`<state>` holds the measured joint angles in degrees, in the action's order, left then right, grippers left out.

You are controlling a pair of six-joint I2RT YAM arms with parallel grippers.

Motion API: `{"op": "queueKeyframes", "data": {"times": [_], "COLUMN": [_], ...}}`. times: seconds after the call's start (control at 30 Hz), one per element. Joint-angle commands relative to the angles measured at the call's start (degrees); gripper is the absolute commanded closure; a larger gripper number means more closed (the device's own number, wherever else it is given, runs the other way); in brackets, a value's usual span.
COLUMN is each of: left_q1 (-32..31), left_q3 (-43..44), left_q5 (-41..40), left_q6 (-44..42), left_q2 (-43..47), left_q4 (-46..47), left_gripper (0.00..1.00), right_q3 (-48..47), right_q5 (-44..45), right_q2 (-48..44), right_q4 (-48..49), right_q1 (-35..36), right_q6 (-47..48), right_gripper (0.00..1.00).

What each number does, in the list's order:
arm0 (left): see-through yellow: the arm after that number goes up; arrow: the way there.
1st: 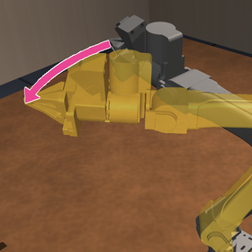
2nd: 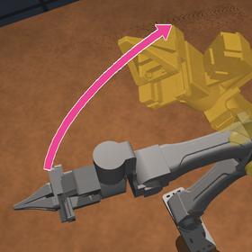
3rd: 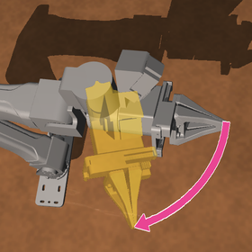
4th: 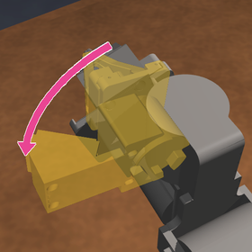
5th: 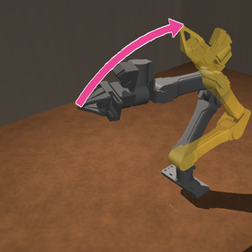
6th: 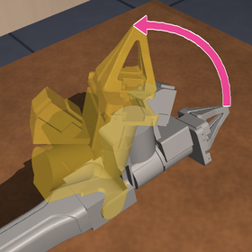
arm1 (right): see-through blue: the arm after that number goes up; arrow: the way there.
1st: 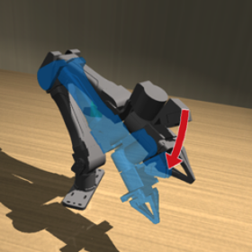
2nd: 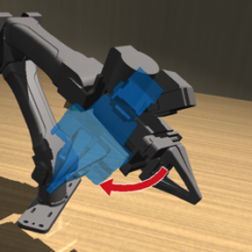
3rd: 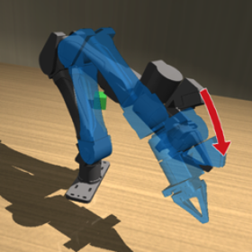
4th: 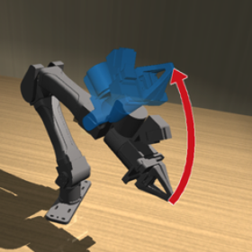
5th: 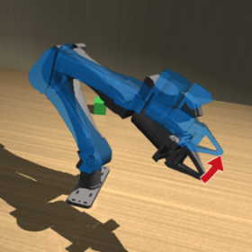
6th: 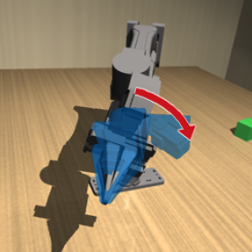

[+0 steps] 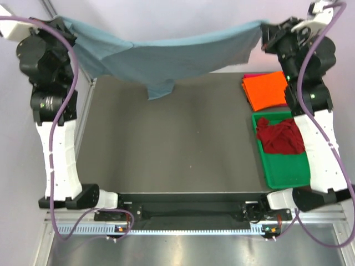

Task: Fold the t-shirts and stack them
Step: Flatten the tshirt out

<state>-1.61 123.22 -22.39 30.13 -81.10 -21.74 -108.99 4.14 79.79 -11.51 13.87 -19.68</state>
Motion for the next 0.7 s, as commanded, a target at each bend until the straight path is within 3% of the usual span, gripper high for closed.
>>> {"op": "queueKeyframes", "data": {"times": [0.0,0.17,0.37,0.53,0.67], "left_q1": [0.29,0.29,0.29,0.20,0.29], "left_q3": [-1.40,-1.84,0.53,4.39,4.84], "left_q5": [1.20,6.03,17.46,20.19,18.01], "left_q6": [0.89,4.49,12.05,13.38,11.54], "left_q2": [6.82,14.91,18.69,19.40,19.40], "left_q4": [-0.14,-1.99,-12.45,-15.62,-10.98], "left_gripper": [1.00,1.00,1.00,1.00,1.00], "right_q3": [6.15,7.56,13.27,14.25,14.07], "right_q5": [-3.52,-8.08,-11.61,-13.19,-12.76], "right_q2": [-7.09,-17.18,-30.37,-33.47,-31.03], "right_q4": [-0.88,-8.87,-11.96,-12.84,-11.35], "right_q1": [-0.33,-0.25,-0.16,-0.16,-0.25], "right_q6": [0.61,-0.62,-5.18,-6.60,-6.25], "right_gripper": [1.00,1.00,1.00,1.00,1.00]}}
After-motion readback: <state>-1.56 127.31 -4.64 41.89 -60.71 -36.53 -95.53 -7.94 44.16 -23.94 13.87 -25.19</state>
